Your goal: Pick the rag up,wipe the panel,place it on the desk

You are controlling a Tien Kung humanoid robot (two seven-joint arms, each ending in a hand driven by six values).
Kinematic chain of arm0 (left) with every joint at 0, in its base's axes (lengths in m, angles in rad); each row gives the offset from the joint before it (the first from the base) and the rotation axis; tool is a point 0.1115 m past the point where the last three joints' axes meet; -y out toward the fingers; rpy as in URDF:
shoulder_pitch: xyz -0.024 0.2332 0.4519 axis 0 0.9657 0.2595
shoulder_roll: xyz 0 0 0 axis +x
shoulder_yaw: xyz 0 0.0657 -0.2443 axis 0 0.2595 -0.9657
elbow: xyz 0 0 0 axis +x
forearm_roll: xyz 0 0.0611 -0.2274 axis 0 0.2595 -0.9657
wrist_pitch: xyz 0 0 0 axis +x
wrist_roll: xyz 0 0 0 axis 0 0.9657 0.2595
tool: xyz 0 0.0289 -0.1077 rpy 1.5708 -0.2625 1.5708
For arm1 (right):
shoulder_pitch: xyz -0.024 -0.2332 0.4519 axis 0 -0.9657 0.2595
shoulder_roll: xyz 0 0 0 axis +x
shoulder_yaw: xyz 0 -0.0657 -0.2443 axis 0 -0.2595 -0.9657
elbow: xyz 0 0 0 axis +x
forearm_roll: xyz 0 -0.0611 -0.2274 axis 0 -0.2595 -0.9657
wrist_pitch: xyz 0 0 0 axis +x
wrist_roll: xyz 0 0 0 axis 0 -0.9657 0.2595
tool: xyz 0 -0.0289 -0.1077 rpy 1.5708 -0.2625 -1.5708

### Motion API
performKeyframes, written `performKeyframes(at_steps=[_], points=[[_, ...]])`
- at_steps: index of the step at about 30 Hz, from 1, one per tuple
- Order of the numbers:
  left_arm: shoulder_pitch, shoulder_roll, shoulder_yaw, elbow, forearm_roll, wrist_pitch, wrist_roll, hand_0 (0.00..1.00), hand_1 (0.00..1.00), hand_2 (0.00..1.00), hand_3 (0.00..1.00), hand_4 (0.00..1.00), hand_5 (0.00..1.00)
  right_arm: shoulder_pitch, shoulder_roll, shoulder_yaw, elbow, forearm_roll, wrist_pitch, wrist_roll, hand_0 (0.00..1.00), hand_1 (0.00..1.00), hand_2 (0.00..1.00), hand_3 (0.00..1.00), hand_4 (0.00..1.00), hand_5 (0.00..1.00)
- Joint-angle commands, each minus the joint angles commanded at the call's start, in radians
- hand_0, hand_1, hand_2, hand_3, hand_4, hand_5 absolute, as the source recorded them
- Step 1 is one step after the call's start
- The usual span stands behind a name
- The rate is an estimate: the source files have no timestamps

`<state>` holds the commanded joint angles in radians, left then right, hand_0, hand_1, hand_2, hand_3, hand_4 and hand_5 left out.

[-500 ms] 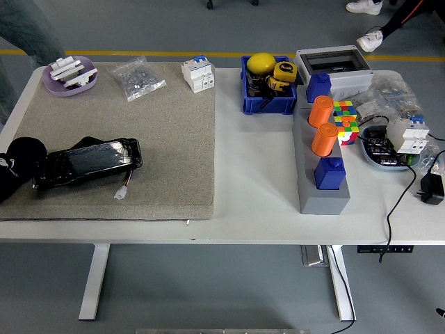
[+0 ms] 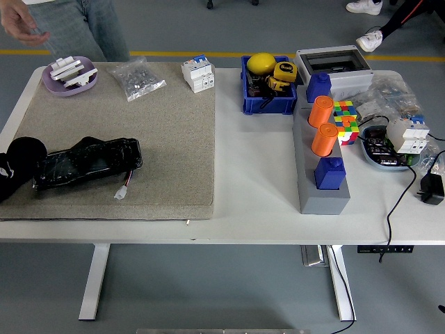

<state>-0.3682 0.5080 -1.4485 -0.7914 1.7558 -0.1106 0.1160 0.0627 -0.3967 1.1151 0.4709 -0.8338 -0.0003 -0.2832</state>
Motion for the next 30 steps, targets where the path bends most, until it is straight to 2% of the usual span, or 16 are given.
performKeyframes(at_steps=[1, 2, 7, 8, 13, 14, 19, 20, 25, 26, 30], points=[[-0.003, 0.000, 0.008, 0.003, -0.002, 0.001, 0.000, 0.838, 0.905, 0.885, 0.830, 0.949, 0.136, 0.000, -0.001, -0.001, -0.001, 0.000, 0.000, 0.000, 0.764, 0.592, 0.706, 0.679, 0.998, 0.627], [-0.005, 0.000, 0.014, 0.006, -0.004, 0.003, 0.000, 0.643, 0.808, 0.797, 0.686, 0.859, 0.102, 0.000, -0.001, -0.001, -0.001, 0.000, 0.000, 0.000, 0.764, 0.592, 0.704, 0.678, 0.998, 0.627], [-0.014, -0.004, 0.044, 0.014, -0.004, 0.018, 0.000, 0.643, 0.808, 0.797, 0.686, 0.859, 0.102, 0.002, -0.003, -0.003, -0.002, 0.001, -0.004, 0.002, 0.764, 0.592, 0.704, 0.678, 0.998, 0.627], [-0.015, -0.005, 0.047, 0.014, -0.003, 0.024, 0.000, 0.470, 0.702, 0.722, 0.596, 0.717, 0.059, 0.002, -0.003, -0.004, -0.002, 0.001, -0.004, 0.002, 0.764, 0.593, 0.704, 0.679, 0.998, 0.627], [-0.022, -0.008, 0.067, 0.026, -0.001, 0.043, 0.000, 0.470, 0.702, 0.722, 0.596, 0.717, 0.059, 0.002, -0.003, -0.006, -0.002, 0.002, -0.006, 0.003, 0.764, 0.593, 0.704, 0.679, 0.998, 0.627], [-0.023, -0.008, 0.070, 0.027, -0.003, 0.046, 0.000, 0.403, 0.619, 0.639, 0.571, 0.538, 0.032, 0.003, -0.003, -0.007, -0.003, 0.002, -0.007, 0.003, 0.763, 0.593, 0.704, 0.678, 0.998, 0.627], [-0.020, -0.011, 0.072, 0.026, 0.011, 0.044, 0.011, 0.403, 0.619, 0.639, 0.571, 0.538, 0.032, 0.003, -0.004, 0.000, -0.003, -0.002, -0.010, 0.004, 0.763, 0.593, 0.704, 0.678, 0.998, 0.627], [-0.020, -0.011, 0.073, 0.026, 0.015, 0.042, 0.014, 0.378, 0.584, 0.622, 0.545, 0.408, 0.005, 0.003, -0.004, 0.002, -0.004, -0.003, -0.012, 0.004, 0.763, 0.594, 0.703, 0.678, 0.998, 0.628], [-0.018, -0.011, 0.080, 0.028, 0.027, 0.053, 0.011, 0.378, 0.584, 0.622, 0.545, 0.408, 0.005, 0.003, -0.003, 0.005, -0.004, -0.003, -0.013, 0.005, 0.763, 0.594, 0.703, 0.678, 0.998, 0.628], [-0.018, -0.011, 0.082, 0.028, 0.031, 0.061, 0.008, 0.330, 0.477, 0.591, 0.522, 0.036, 0.002, 0.003, -0.003, 0.006, -0.005, -0.002, -0.013, 0.005, 0.764, 0.595, 0.703, 0.679, 0.998, 0.628], [-0.017, -0.011, 0.085, 0.027, 0.039, 0.076, 0.003, 0.330, 0.477, 0.591, 0.522, 0.036, 0.002, 0.005, -0.001, 0.007, -0.006, -0.001, -0.012, 0.005, 0.764, 0.595, 0.703, 0.679, 0.998, 0.628]])
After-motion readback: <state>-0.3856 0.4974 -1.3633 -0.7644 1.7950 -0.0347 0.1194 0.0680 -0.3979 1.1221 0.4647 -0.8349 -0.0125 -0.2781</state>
